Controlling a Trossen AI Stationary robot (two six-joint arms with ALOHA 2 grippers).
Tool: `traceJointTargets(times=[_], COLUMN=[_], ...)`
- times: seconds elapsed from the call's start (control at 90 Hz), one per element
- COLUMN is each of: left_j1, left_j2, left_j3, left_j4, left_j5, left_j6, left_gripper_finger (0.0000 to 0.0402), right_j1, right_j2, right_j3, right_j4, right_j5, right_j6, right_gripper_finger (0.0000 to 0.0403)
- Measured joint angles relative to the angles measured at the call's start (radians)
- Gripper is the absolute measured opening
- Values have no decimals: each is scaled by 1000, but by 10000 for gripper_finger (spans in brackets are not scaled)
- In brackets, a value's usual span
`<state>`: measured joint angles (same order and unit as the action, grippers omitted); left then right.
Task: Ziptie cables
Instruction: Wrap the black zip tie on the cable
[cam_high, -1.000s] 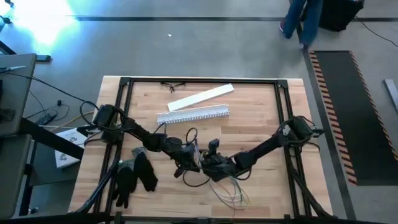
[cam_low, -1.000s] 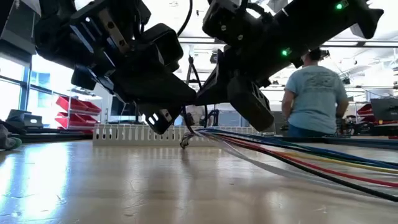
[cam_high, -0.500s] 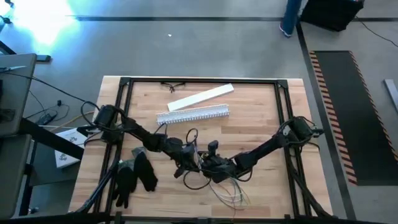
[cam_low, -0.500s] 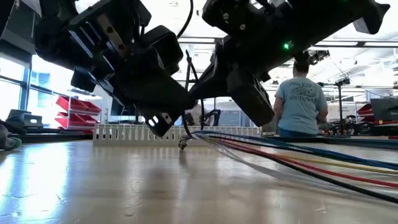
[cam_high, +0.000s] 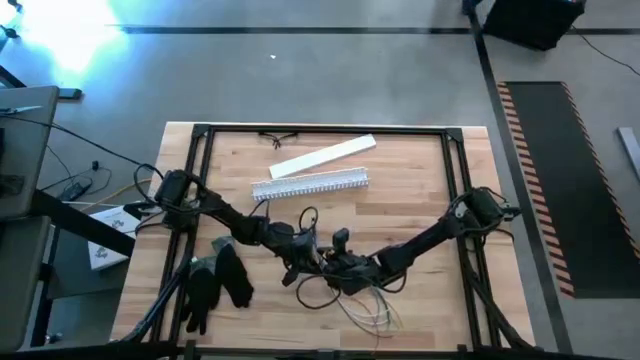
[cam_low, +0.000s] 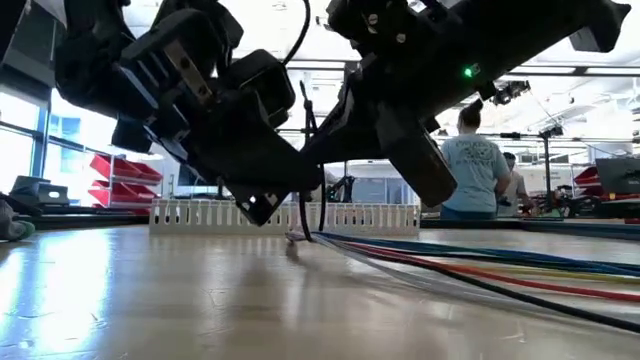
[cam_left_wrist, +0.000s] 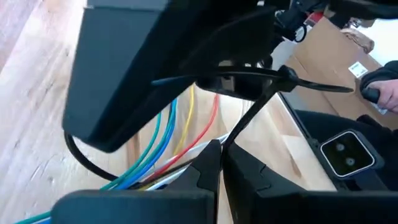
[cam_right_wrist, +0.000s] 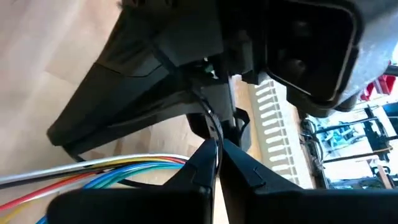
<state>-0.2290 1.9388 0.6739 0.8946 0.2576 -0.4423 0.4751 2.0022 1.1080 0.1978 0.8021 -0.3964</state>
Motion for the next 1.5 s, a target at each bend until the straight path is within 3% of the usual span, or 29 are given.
traceJointTargets(times=[0.922, 1.289, 1.5], left_j1=[-10, -14, -14], left_j2=[0, 0, 0], left_j3=[0, 0, -1], left_j4=[-6, -6, -7], left_j5=[3, 4, 4], left_j6=[-10, -10, -10], left_gripper_finger=[0, 0, 0], right_j1=[-11, 2, 12], right_j2=[0, 0, 0], right_j3=[0, 0, 0], right_j4=[-39, -14, -21], right_j5=[9, 15, 103], right_j6=[-27, -42, -35], right_gripper_finger=[2, 89, 103])
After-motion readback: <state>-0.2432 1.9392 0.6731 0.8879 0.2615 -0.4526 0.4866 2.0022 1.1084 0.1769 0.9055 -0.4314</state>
